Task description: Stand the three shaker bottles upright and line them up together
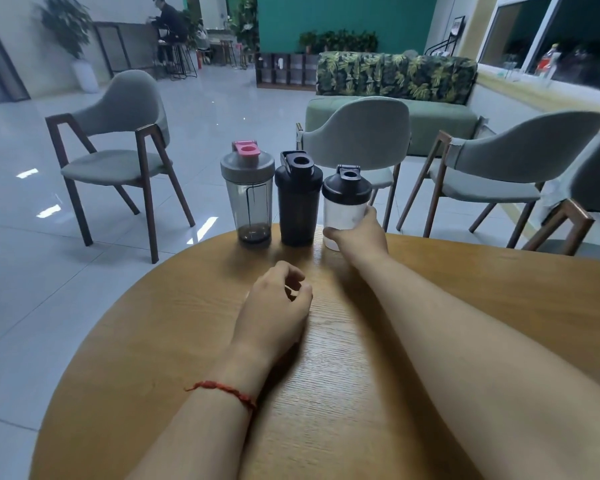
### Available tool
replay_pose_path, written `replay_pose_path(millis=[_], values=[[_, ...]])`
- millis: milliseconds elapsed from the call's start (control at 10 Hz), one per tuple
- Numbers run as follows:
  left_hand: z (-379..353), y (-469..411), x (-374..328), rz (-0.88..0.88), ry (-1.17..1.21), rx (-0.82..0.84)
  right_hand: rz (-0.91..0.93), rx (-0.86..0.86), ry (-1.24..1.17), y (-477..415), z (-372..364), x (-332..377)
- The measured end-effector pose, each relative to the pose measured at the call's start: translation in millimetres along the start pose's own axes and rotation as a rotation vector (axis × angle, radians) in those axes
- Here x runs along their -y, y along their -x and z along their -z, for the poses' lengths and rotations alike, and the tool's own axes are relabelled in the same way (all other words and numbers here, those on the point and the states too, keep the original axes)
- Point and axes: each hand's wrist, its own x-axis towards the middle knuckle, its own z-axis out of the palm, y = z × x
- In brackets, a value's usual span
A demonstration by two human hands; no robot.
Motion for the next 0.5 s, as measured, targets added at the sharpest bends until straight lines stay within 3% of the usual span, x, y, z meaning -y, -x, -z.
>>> replay_pose_path(millis=[500], values=[[1,5,-6,-0.022,-0.075,0.024,-0.095,0.138,0.032,37,36,-39]])
